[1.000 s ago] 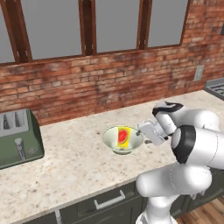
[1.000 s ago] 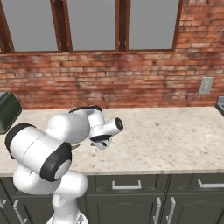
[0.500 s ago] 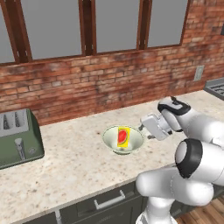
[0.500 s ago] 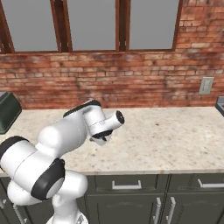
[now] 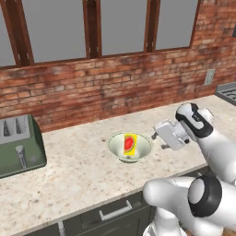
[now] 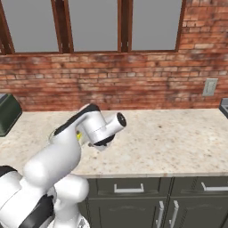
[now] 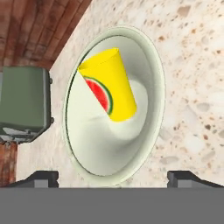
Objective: Place the cup inside the bowl on the dining table and move the bowl to any counter.
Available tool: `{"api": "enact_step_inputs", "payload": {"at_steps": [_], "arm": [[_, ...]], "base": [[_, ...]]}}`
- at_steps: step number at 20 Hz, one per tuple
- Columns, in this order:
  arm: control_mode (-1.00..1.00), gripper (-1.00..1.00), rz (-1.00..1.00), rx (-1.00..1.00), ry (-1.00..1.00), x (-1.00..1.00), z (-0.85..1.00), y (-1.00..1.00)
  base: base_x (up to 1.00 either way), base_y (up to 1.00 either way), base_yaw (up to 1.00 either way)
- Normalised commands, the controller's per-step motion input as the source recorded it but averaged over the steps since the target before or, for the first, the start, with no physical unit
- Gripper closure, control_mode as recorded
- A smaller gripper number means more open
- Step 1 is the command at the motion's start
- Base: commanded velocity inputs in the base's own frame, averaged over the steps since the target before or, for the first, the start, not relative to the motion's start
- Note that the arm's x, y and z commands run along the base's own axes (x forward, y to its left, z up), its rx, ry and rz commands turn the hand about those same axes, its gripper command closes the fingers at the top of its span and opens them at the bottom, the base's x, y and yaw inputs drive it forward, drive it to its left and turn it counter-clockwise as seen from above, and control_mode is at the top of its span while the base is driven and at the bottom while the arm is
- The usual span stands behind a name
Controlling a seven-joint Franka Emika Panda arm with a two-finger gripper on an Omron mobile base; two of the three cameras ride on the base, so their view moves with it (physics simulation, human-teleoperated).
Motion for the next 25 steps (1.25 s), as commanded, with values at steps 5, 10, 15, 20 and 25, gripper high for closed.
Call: {"api": "enact_step_inputs", "payload": {"at_steps": [5, 10, 15, 20, 25], "arm": [[-1.00, -1.00, 0.00, -0.06, 0.00, -0.70, 0.20, -0.01], [-1.00, -1.00, 0.00, -0.13, 0.00, -0.49, 0.37, 0.00], [-1.00, -1.00, 0.00, -0.13, 0.00, -0.59, 0.55, 0.00], [-1.00, -1.00, 0.00, -0.11, -0.01, -0.55, 0.60, 0.00], [-1.00, -1.00, 0.00, -0.10, -0.05, -0.54, 0.63, 0.00]], "base": [[0.00, 0.00, 0.00], [0.00, 0.00, 0.00], [0.00, 0.00, 0.00], [0.00, 0.00, 0.00], [0.00, 0.00, 0.00]]}}
